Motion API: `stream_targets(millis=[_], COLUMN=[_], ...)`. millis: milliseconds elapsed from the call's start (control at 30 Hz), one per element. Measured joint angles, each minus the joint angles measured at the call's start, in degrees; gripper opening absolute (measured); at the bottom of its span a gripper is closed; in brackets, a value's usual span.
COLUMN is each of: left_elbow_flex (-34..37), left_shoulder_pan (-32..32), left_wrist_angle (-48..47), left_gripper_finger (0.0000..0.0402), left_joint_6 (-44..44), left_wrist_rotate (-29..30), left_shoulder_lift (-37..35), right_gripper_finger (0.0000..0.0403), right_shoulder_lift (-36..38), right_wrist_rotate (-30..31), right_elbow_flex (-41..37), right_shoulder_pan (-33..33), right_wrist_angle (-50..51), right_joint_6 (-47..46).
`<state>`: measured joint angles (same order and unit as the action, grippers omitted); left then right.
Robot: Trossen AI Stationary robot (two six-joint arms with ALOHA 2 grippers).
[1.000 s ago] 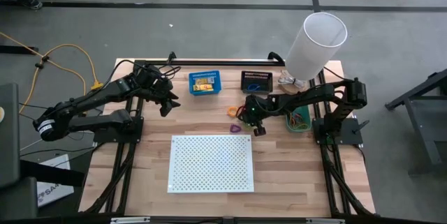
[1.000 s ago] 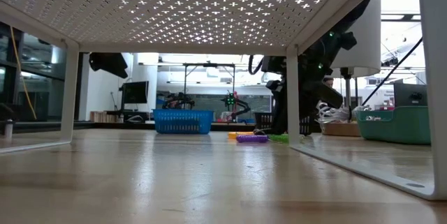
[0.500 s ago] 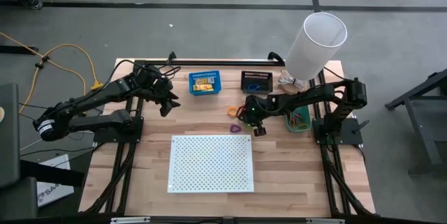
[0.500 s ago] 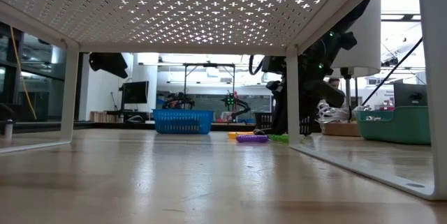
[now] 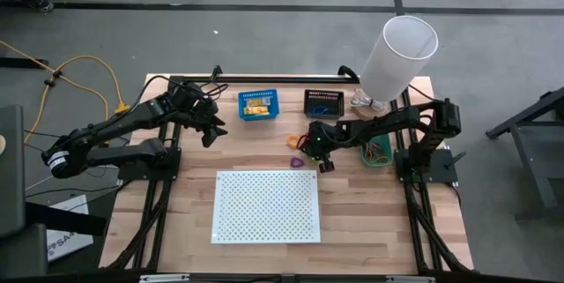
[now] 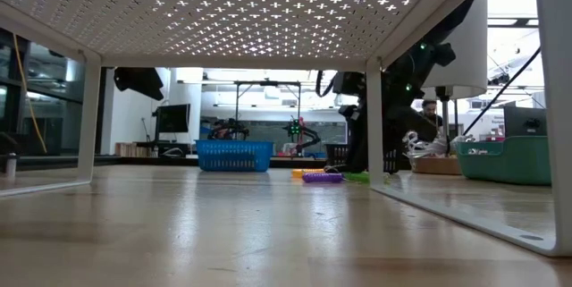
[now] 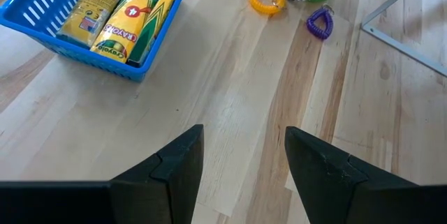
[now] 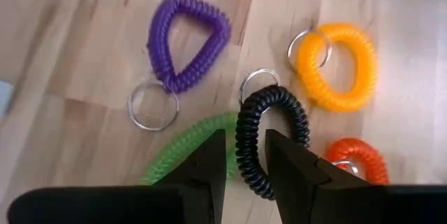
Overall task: Pick & Place Office Desk Supplies
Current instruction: Put the black spring keychain into the black bin
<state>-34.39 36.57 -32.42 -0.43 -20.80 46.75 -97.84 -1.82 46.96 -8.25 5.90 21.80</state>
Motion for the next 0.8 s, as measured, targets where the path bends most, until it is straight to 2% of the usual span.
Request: stream_targets(millis=[800], left_elbow_flex=[0.0], left_shoulder_pan=[0.0], left_wrist_angle=[0.1], left_gripper_finger=[0.0195], left_joint_6=[0.0], left_wrist_rotate=[0.0], left_shoulder_lift=[0.0], right_gripper_finger=[0.0089], right_shoulder_lift=[-0.9], right_wrist_rotate=[-0.5], right_elbow_flex=[0.0], right_shoulder_pan=[-0.5], right_wrist_angle=[-1.8], right_joint_6=[0.5])
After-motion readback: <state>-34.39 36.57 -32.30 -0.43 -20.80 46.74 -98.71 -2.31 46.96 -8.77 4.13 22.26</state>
